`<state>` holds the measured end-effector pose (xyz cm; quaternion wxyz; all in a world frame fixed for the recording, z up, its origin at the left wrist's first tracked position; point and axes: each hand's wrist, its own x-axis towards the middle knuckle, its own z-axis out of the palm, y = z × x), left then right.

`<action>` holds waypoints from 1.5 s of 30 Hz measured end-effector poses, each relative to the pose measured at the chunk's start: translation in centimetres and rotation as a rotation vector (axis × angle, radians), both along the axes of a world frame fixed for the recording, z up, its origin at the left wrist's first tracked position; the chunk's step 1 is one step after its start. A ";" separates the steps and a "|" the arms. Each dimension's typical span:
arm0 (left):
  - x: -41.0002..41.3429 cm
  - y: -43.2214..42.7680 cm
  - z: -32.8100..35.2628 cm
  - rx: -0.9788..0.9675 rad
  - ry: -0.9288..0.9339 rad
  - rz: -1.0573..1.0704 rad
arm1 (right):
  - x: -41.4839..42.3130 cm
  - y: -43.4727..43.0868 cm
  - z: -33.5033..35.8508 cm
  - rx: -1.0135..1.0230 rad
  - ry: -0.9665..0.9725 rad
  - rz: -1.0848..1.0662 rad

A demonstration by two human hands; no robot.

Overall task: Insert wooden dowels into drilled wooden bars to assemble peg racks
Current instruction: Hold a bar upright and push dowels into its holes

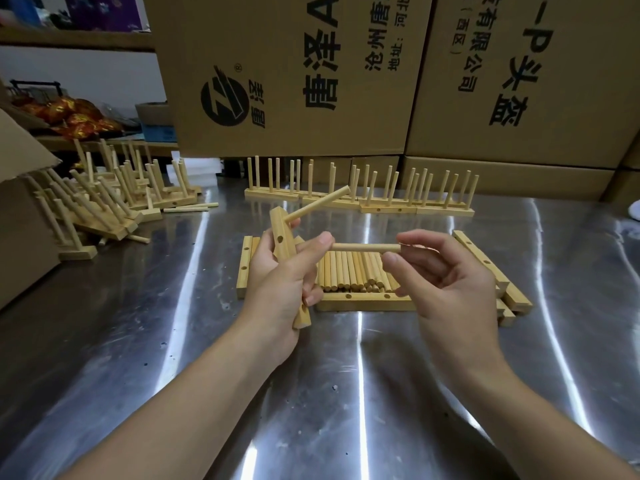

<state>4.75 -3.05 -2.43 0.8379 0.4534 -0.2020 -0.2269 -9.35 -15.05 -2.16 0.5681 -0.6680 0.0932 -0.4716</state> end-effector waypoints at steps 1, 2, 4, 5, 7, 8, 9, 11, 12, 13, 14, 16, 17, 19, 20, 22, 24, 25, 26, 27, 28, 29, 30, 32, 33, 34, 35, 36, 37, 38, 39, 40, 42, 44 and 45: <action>0.0 0.0 0.0 -0.001 0.002 -0.008 | -0.1 0.0 0.1 0.036 -0.005 0.009; -0.1 0.0 0.0 0.004 0.001 -0.020 | -0.1 0.1 0.2 0.072 -0.003 0.026; -0.2 0.2 0.0 0.040 -0.021 -0.050 | -0.2 0.2 0.2 0.131 0.030 0.073; -0.3 0.2 -0.1 0.065 -0.037 -0.066 | -0.2 0.2 0.1 0.157 0.051 0.095; -0.6 0.3 0.0 0.105 -0.053 -0.099 | 0.0 0.3 0.0 0.211 0.081 0.132; -0.8 0.3 0.2 0.117 -0.051 -0.119 | 0.0 0.2 0.1 0.231 0.084 0.149; -0.9 0.2 0.3 0.120 -0.044 -0.142 | 0.1 0.1 0.1 0.240 0.081 0.170; -1.1 0.2 0.6 0.105 0.012 -0.190 | 0.1 -0.1 0.4 0.201 0.093 0.201; -1.1 0.2 0.7 0.092 0.055 -0.213 | 0.1 -0.1 0.5 0.142 0.118 0.196; -1.1 0.2 0.7 0.081 0.088 -0.234 | 0.0 -0.2 0.4 0.045 0.155 0.163; -1.1 0.3 0.7 0.076 0.105 -0.252 | -0.1 -0.2 0.3 -0.082 0.196 0.112; -1.2 0.5 0.5 0.074 0.099 -0.288 | -0.3 -0.1 0.0 -0.329 0.269 0.039; -1.3 0.5 0.5 0.079 0.082 -0.306 | -0.4 0.0 -0.3 -0.418 0.295 0.034; -1.4 0.5 0.4 0.103 0.034 -0.337 | -0.5 0.3 -0.5 -0.517 0.331 0.044; -1.5 0.5 0.3 0.115 0.018 -0.354 | -0.5 0.4 -0.6 -0.560 0.339 0.032; -1.5 0.4 0.3 0.121 0.013 -0.385 | -0.5 0.7 -0.5 -0.671 0.332 -0.025; -1.4 0.4 0.3 0.127 0.003 -0.394 | -0.5 0.9 -0.4 -0.723 0.333 -0.042; -1.4 0.4 0.3 0.133 -0.005 -0.389 | -0.5 0.9 -0.4 -0.725 0.330 -0.038; -1.3 0.5 0.3 0.136 -0.010 -0.384 | -0.5 0.8 -0.4 -0.719 0.323 -0.032; -1.2 0.5 0.3 0.138 -0.012 -0.380 | -0.5 0.7 -0.4 -0.713 0.315 -0.027; -1.2 0.5 0.3 0.142 -0.012 -0.376 | -0.5 0.7 -0.3 -0.709 0.311 -0.025; -1.1 0.5 0.3 0.149 -0.011 -0.372 | -0.5 0.7 -0.3 -0.707 0.310 -0.023; -1.2 0.5 0.3 0.156 -0.010 -0.371 | -0.5 0.8 -0.2 -0.710 0.310 -0.021; -1.4 0.5 0.3 0.165 -0.007 -0.384 | -0.5 1.0 -0.2 -0.724 0.314 -0.008; -1.5 0.5 0.3 0.166 -0.003 -0.391 | -0.5 1.0 -0.2 -0.730 0.318 -0.004; -1.5 0.5 0.2 0.168 0.004 -0.394 | -0.5 0.9 -0.3 -0.736 0.322 -0.007; -1.6 0.4 0.2 0.172 0.011 -0.393 | -0.5 0.9 -0.3 -0.745 0.328 -0.019; -1.6 0.4 0.2 0.179 0.019 -0.388 | -0.5 0.8 -0.4 -0.757 0.335 -0.033; -1.6 0.4 0.3 0.187 0.026 -0.384 | -0.5 0.7 -0.4 -0.771 0.343 -0.046; -1.6 0.4 0.3 0.193 0.033 -0.382 | -0.5 0.7 -0.4 -0.787 0.353 -0.057; -1.7 0.4 0.4 0.197 0.040 -0.381 | -0.5 0.7 -0.4 -0.804 0.365 -0.066; -1.7 0.5 0.4 0.207 0.042 -0.381 | -0.5 0.7 -0.3 -0.823 0.378 -0.080; -1.9 0.5 0.5 0.248 0.025 -0.390 | -0.7 0.7 -0.1 -0.863 0.409 -0.126; -2.0 0.5 0.7 0.278 -0.010 -0.399 | -0.8 0.7 0.1 -0.890 0.437 -0.168; -2.1 0.5 0.7 0.277 -0.026 -0.402 | -0.9 0.7 0.2 -0.901 0.443 -0.175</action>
